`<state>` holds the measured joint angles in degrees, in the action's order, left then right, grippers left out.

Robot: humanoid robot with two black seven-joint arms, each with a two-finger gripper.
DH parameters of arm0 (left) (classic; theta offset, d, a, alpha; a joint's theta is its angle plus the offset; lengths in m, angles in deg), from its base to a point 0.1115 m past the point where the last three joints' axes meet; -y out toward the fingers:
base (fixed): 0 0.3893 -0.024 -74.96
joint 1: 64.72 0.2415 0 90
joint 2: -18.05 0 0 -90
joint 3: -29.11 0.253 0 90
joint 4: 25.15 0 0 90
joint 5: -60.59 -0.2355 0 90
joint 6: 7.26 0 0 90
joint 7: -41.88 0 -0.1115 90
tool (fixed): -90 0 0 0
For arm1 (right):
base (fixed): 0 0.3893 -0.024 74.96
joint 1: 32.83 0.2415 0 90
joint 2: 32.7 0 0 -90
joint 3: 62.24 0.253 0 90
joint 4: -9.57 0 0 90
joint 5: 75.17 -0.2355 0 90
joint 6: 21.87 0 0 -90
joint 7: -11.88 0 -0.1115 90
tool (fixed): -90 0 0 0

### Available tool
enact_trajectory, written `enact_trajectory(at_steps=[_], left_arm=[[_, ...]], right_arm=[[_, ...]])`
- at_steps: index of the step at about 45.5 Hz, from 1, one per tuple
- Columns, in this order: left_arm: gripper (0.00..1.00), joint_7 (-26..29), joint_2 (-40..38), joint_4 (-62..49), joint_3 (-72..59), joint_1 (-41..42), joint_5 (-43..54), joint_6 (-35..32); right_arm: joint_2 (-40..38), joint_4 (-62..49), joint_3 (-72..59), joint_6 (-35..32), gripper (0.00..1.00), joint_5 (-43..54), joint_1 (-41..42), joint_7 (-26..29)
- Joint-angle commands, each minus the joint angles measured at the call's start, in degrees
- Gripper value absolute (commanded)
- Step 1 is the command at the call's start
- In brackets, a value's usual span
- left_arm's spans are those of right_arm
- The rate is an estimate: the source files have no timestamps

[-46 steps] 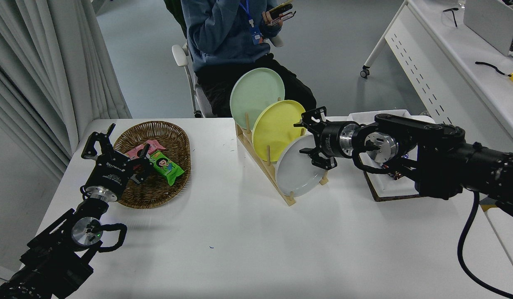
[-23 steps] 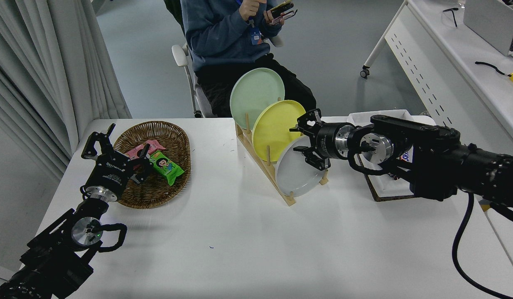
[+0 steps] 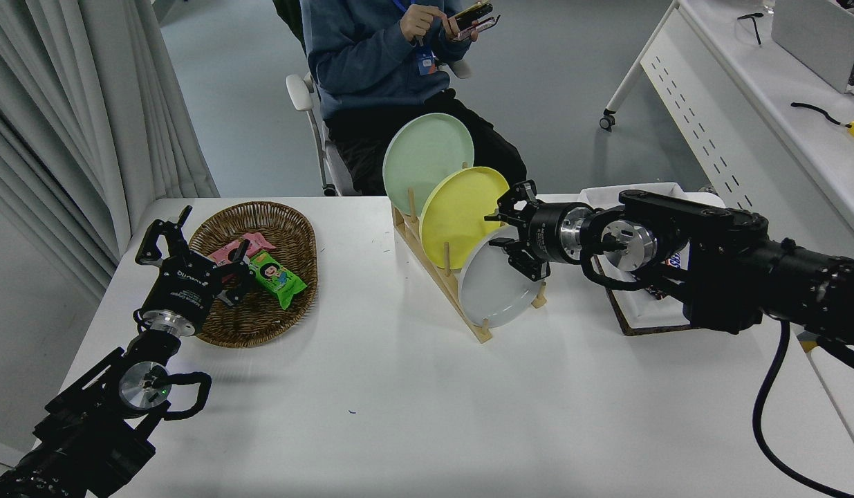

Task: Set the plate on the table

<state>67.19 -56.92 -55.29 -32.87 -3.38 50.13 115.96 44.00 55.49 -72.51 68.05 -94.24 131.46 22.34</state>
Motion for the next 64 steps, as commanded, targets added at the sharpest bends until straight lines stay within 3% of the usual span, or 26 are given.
enact_trajectory(at_steps=[1,64], left_arm=[[1.0,0.0,0.0,0.07,0.02,0.01,0.0,0.0],[1.0,0.0,0.0,-0.01,0.02,0.01,0.0,0.0]], right_arm=[[-0.76,0.13,1.31,0.0,0.26,0.0,-0.03,2.98],[-0.41,-0.74,3.59,2.46,0.17,0.09,-0.03,4.48]])
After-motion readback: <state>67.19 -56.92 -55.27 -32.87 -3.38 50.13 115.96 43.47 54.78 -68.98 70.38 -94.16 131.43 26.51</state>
